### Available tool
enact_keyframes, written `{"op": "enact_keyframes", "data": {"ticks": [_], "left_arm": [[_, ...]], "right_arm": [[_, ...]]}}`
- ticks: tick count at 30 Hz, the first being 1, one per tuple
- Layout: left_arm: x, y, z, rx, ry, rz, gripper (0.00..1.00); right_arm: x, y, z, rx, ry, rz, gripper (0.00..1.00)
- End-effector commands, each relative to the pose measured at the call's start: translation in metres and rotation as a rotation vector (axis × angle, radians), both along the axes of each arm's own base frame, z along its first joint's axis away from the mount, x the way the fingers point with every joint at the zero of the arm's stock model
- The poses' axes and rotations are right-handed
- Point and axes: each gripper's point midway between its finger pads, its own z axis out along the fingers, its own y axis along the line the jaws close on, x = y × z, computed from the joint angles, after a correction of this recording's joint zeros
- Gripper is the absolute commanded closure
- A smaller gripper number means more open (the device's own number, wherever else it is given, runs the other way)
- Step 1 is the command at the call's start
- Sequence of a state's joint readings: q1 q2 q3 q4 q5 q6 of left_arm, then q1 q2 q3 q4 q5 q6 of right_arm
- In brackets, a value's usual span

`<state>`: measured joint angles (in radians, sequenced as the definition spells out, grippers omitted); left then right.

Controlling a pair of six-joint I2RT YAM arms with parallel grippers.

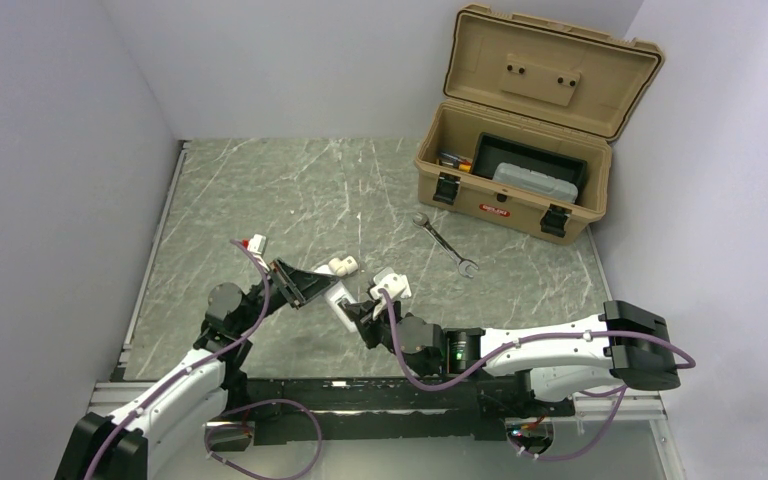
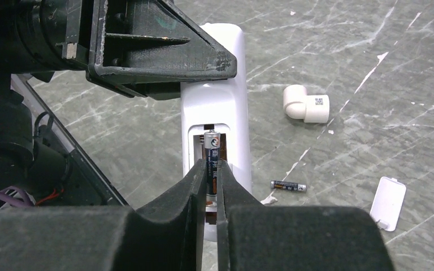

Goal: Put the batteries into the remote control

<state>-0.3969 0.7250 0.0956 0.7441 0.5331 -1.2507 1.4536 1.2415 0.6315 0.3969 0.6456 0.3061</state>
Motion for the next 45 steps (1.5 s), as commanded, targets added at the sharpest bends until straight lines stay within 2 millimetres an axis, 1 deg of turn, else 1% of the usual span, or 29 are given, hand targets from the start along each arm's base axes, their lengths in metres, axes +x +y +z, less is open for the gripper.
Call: {"op": "enact_keyframes", "data": {"ticks": [1, 3, 8, 12, 21, 25, 27, 30, 36, 41, 45], "left_arm": [[-0.007, -0.002, 0.015, -0.034, -0.058, -0.035, 1.0], [-0.007, -0.003, 0.014, -0.033, -0.058, -0.037, 1.0], [-0.008, -0.003, 0.014, -0.032, -0.057, -0.041, 1.0], [-0.008, -0.003, 0.013, -0.032, -0.054, -0.041, 1.0], [-0.009, -0.003, 0.014, -0.037, -0.055, -0.042, 1.0], [-0.008, -0.003, 0.013, -0.033, -0.055, -0.043, 1.0], [-0.008, -0.003, 0.013, -0.034, -0.055, -0.043, 1.0], [-0.008, -0.004, 0.013, -0.032, -0.053, -0.049, 1.0], [-0.008, -0.005, 0.01, -0.025, -0.046, -0.059, 1.0], [-0.008, -0.006, 0.007, -0.019, -0.034, -0.062, 1.0], [-0.009, -0.006, 0.004, -0.014, -0.024, -0.071, 1.0]], "right_arm": [[0.01, -0.004, 0.018, 0.019, -0.037, -0.05, 0.9], [0.01, -0.002, 0.019, 0.01, -0.044, -0.049, 0.89], [0.011, 0.0, 0.02, -0.006, -0.052, -0.047, 0.82], [0.011, -0.002, 0.018, -0.017, -0.055, -0.055, 0.81], [0.01, -0.008, 0.012, -0.029, -0.045, -0.065, 0.81], [0.007, -0.006, 0.011, -0.023, -0.042, -0.044, 0.81], [0.006, -0.004, 0.009, -0.027, -0.039, -0.03, 0.84], [0.004, -0.004, 0.009, -0.026, -0.031, -0.021, 0.85], [0.004, -0.011, 0.018, 0.02, -0.039, -0.031, 0.76], [0.005, -0.013, 0.028, 0.047, -0.059, -0.032, 0.65], [0.005, -0.011, 0.039, 0.061, -0.081, -0.016, 0.63]]}}
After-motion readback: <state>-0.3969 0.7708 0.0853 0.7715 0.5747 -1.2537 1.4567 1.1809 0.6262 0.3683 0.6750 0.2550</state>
